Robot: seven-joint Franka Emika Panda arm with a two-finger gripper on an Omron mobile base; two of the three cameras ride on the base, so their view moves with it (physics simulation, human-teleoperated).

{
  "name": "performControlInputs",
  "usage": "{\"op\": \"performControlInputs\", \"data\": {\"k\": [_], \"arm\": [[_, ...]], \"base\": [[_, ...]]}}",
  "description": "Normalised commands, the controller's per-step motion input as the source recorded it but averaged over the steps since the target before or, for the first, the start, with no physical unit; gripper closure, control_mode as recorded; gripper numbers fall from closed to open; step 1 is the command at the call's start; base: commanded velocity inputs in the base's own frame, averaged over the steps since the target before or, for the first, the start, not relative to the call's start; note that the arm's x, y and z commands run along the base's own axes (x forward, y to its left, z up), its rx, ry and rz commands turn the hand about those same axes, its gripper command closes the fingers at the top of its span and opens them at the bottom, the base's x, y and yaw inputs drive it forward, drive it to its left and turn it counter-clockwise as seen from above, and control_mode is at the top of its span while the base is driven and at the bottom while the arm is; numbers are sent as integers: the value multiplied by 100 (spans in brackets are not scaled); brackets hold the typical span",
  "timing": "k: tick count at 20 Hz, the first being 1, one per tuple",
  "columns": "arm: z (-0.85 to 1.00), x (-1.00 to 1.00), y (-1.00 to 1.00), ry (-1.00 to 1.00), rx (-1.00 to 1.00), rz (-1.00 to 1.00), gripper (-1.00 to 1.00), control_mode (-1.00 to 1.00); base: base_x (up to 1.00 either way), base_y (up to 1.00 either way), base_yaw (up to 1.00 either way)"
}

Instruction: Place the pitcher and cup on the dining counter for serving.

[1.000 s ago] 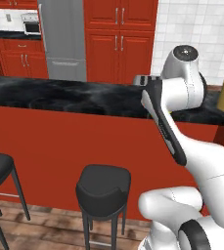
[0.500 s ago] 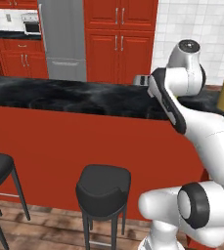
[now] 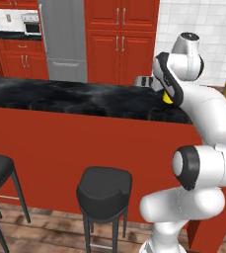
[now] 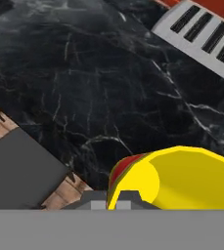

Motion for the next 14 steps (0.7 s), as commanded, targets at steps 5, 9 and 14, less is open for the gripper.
{"op": "performControlInputs", "data": {"k": [5, 9, 14], "arm": [[-27, 33, 0, 14, 0, 0, 100, -100], [-46, 32, 4, 7, 0, 0, 100, -100], [-50, 37, 0, 4, 0, 0, 100, -100]], "base": [[0, 0, 0], [0, 0, 0], [0, 0, 0]]}}
